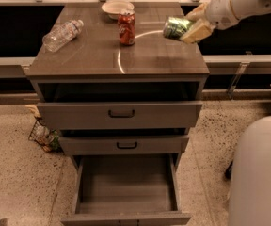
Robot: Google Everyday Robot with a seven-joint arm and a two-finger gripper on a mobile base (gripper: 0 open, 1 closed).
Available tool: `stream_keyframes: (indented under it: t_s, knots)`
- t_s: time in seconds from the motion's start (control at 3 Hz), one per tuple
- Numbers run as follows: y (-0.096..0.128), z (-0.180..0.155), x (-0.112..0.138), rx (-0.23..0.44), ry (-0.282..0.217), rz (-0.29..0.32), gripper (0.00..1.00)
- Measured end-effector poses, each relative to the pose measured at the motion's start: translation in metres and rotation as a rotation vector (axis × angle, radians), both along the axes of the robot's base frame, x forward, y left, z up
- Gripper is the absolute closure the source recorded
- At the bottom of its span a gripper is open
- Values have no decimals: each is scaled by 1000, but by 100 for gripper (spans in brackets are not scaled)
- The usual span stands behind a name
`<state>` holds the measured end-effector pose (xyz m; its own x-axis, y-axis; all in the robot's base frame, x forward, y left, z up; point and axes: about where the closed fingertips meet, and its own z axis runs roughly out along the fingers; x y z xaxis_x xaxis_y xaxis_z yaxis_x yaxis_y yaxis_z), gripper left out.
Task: Pick green can from bottom drawer and place on counter
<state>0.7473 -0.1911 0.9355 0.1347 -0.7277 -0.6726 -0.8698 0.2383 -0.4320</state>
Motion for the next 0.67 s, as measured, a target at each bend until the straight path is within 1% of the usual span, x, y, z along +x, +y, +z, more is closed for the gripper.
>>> stream_keyframes:
  t_s: [0.33,0.67]
  knots:
    - [19,-5,14,22,4,25,35]
    - [34,-15,21,51,19,51,12]
